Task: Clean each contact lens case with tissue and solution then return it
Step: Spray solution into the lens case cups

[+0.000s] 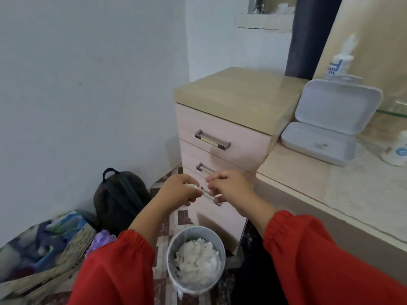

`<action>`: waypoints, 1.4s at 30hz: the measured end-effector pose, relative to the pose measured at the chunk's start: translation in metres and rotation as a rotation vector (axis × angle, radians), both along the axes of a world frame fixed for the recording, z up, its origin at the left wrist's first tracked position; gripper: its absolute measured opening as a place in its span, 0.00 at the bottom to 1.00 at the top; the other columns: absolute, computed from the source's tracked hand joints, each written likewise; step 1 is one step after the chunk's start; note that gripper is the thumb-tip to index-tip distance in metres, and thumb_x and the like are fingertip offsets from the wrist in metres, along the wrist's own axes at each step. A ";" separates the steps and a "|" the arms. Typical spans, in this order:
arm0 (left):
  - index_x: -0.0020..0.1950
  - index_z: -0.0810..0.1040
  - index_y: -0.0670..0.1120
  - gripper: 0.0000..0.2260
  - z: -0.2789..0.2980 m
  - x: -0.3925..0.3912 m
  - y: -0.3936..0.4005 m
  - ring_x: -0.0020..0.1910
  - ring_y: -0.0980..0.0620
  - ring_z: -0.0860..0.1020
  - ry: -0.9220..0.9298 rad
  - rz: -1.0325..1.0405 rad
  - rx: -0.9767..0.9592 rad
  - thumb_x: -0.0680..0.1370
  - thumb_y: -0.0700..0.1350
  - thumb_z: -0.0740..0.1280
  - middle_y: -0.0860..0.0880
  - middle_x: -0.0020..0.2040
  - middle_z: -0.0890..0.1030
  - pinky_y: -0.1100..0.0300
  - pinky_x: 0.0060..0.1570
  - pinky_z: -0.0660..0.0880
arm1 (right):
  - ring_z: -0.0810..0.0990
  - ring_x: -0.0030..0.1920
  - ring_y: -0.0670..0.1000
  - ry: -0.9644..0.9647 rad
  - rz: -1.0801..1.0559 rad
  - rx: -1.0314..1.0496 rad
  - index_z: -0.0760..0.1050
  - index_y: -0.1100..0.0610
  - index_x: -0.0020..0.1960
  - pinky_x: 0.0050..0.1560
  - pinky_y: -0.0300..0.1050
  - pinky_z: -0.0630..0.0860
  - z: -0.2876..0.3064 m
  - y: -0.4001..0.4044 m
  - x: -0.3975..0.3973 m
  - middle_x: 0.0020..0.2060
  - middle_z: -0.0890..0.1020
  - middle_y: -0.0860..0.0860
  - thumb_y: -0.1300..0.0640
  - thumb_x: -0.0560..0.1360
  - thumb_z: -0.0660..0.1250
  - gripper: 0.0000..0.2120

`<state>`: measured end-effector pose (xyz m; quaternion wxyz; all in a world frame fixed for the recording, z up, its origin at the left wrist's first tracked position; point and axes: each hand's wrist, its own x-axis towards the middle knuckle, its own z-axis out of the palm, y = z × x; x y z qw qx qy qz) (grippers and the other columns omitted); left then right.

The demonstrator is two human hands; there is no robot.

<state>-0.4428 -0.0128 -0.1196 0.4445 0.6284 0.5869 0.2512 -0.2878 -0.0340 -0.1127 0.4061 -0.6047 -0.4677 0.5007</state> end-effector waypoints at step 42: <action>0.51 0.81 0.47 0.05 0.084 0.124 0.000 0.42 0.52 0.82 0.028 -0.369 0.136 0.75 0.44 0.70 0.49 0.44 0.83 0.57 0.41 0.77 | 0.79 0.38 0.50 0.074 -0.306 0.146 0.80 0.58 0.50 0.38 0.42 0.75 0.083 -0.056 0.121 0.39 0.81 0.52 0.65 0.76 0.65 0.07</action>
